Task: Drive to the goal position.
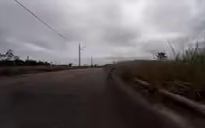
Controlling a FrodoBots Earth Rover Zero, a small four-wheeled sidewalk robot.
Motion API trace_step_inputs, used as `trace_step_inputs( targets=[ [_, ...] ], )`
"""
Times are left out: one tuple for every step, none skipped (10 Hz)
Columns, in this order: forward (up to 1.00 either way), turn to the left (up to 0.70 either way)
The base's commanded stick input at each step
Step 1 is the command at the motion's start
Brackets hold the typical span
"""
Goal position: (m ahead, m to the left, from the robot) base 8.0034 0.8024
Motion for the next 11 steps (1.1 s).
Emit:
trace_step_inputs(
  targets=[
    [0.7, 0.0],
    [0.7, 0.0],
    [0.7, 0.0],
    [0.7, 0.0],
    [0.7, 0.0],
    [0.7, 0.0],
    [0.7, 0.0],
    [0.7, 0.0],
    [0.7, 0.0],
    [0.7, 0.0],
    [0.7, 0.0]
  ],
)
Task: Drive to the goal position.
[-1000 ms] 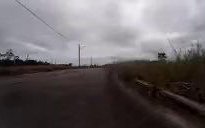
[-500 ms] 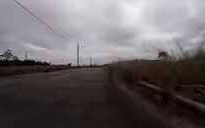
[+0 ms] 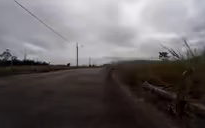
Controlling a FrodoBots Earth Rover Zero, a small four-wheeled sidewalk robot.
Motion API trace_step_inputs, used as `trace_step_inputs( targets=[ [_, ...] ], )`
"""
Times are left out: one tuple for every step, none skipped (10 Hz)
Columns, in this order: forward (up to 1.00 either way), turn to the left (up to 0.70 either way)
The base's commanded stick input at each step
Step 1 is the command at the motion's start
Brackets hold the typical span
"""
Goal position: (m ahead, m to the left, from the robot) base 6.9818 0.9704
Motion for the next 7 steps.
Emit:
trace_step_inputs(
  targets=[
    [0.7, 0.0],
    [0.7, 0.0],
    [0.7, 0.0],
    [0.7, 0.0],
    [0.7, 0.0],
    [0.7, 0.0],
    [0.7, 0.0]
  ],
)
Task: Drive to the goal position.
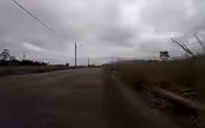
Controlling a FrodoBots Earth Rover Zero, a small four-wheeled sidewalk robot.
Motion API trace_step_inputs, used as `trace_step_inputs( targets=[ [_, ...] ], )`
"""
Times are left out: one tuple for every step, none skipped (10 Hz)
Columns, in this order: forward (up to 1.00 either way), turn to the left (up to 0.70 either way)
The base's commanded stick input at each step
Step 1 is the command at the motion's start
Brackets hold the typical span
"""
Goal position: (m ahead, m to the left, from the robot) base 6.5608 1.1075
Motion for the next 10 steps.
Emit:
trace_step_inputs(
  targets=[
    [0.7, 0.0],
    [0.7, 0.0],
    [0.7, 0.0],
    [0.7, 0.0],
    [0.7, 0.0],
    [0.7, 0.0],
    [0.7, 0.0],
    [0.7, 0.0],
    [0.7, 0.0],
    [0.7, 0.0]
  ],
)
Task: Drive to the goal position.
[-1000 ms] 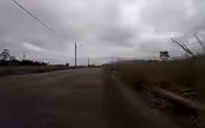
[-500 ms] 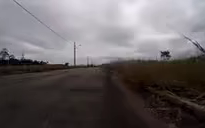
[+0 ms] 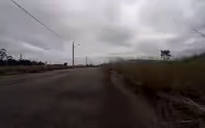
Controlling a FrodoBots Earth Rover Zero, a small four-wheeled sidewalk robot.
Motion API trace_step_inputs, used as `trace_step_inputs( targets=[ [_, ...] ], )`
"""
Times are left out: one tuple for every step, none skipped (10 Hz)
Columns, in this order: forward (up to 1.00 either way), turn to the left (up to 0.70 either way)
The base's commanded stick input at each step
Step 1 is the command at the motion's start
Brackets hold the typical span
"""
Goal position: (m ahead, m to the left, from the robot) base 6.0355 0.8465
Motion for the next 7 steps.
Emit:
trace_step_inputs(
  targets=[
    [0.7, 0.0],
    [0.7, 0.0],
    [0.7, 0.0],
    [0.7, 0.0],
    [0.7, 0.0],
    [0.7, 0.0],
    [0.7, 0.0]
  ],
)
